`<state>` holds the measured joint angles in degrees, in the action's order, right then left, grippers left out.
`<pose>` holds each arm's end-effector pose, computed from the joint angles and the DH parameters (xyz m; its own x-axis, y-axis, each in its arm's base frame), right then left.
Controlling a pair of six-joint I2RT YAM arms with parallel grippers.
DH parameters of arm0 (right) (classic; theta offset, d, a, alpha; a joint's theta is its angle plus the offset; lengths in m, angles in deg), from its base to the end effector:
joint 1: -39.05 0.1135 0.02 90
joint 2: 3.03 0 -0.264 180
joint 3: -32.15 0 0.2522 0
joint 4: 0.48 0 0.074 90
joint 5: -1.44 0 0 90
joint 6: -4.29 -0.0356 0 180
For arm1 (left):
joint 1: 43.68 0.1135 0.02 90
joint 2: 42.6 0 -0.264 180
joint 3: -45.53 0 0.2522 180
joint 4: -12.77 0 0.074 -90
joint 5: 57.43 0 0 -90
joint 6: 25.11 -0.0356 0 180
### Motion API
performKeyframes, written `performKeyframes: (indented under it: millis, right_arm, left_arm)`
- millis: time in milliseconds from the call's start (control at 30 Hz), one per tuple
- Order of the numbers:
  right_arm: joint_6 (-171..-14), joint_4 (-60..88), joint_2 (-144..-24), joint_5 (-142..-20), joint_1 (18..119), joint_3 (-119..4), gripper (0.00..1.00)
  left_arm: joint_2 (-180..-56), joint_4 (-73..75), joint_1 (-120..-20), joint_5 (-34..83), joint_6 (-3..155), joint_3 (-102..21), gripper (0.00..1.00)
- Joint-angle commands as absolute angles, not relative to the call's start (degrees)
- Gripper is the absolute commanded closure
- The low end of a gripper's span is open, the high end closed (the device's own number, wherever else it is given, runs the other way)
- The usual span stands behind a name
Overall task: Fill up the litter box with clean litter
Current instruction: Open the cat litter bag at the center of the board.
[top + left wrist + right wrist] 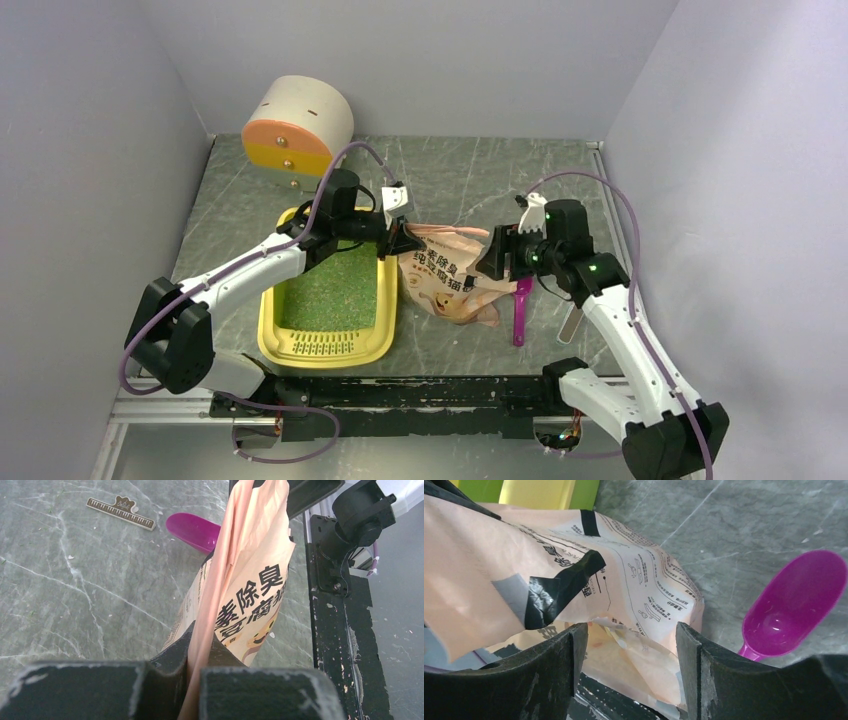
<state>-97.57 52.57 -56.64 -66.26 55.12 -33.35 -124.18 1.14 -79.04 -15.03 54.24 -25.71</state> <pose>0.1795 0.0658 0.3076 -0.7280 -0.0118 -0.6855 -0.3893 0.8301 0.3991 0.2460 -0.2068 0.2927 -0.1245 0.2412 -0.9625 0.9888 0.1109 -0.1001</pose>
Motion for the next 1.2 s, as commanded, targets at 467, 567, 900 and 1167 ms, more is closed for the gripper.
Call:
performKeyframes:
  millis: [467,567,900,1167]
  right_arm:
    - [-92.83,38.26,-56.56,-56.98,55.17,-23.37,0.48]
    - [-91.69,37.18,-56.6,-56.83,55.18,-22.92,0.41]
    - [-90.21,38.71,-62.13,-60.5,55.22,-27.05,0.72]
    - [-89.01,37.27,-60.83,-61.14,55.31,-28.52,0.36]
  left_arm:
    - [-122.24,5.41,-78.4,-16.07,55.59,-27.17,0.95]
    - [-122.16,4.48,-78.4,-16.19,54.83,-27.66,0.95]
    - [-122.37,4.58,-78.39,-16.51,54.56,-28.04,0.95]
    - [-122.97,4.9,-78.4,-16.62,54.64,-28.0,0.95]
